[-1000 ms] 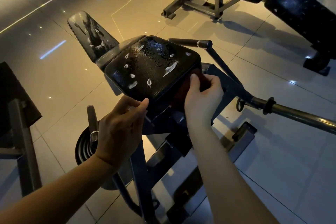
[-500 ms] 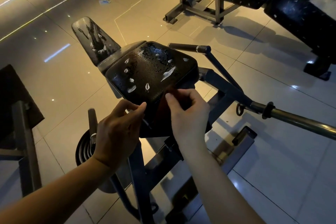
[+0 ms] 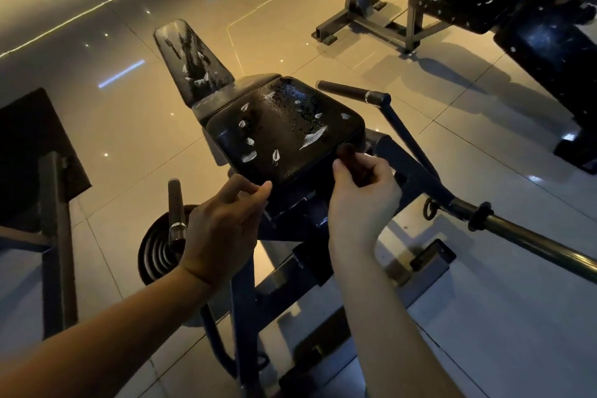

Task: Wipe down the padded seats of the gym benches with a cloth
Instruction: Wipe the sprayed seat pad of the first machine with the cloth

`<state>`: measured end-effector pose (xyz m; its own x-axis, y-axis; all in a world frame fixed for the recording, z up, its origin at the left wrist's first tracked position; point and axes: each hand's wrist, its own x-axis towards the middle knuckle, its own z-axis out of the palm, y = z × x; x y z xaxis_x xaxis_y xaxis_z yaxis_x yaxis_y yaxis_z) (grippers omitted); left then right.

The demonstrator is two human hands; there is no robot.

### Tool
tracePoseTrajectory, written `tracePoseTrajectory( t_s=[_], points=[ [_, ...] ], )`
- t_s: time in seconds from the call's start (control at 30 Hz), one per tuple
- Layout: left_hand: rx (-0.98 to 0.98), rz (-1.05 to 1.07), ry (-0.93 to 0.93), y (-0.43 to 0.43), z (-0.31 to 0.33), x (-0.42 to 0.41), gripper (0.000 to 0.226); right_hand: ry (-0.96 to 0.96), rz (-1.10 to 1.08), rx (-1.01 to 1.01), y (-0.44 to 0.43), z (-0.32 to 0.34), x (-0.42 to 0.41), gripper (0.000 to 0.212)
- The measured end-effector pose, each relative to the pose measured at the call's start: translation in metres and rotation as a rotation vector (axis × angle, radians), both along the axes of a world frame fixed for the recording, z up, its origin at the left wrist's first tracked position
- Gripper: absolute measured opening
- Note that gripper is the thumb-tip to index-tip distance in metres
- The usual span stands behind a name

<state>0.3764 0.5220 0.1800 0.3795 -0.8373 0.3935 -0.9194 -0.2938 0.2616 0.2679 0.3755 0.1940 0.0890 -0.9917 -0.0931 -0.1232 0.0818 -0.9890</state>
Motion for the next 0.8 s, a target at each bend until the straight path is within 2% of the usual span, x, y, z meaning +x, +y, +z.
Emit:
tracePoseTrajectory(
  t_s=[0.13, 0.23, 0.33, 0.43, 0.53, 0.7, 0.8],
  points=[
    [-0.005, -0.065, -0.008, -0.002, 0.001, 0.006, 0.028, -0.019, 0.126, 0.039, 0.056, 0.0, -0.001, 0.016],
    [0.01, -0.158, -0.017, 0.002, 0.003, 0.021, 0.029, -0.079, 0.224, 0.26, 0.084, -0.002, -0.009, 0.019],
    [0.018, -0.228, -0.022, 0.002, 0.004, 0.031, 0.029, -0.093, 0.051, 0.368, 0.088, -0.002, -0.017, 0.019],
    [-0.01, -0.263, 0.04, 0.004, 0.005, 0.031, 0.026, -0.098, -0.162, 0.272, 0.075, 0.01, -0.015, 0.022],
    [-0.039, -0.273, 0.091, 0.005, 0.004, 0.032, 0.028, -0.089, -0.238, 0.167, 0.053, 0.022, 0.003, 0.023],
    [-0.036, -0.236, 0.123, 0.005, 0.004, 0.032, 0.027, 0.077, -0.224, 0.054, 0.059, 0.018, 0.031, 0.017],
    [-0.032, -0.248, 0.142, 0.007, 0.006, 0.03, 0.031, 0.108, -0.054, 0.106, 0.085, 0.008, 0.021, 0.011]
  ],
)
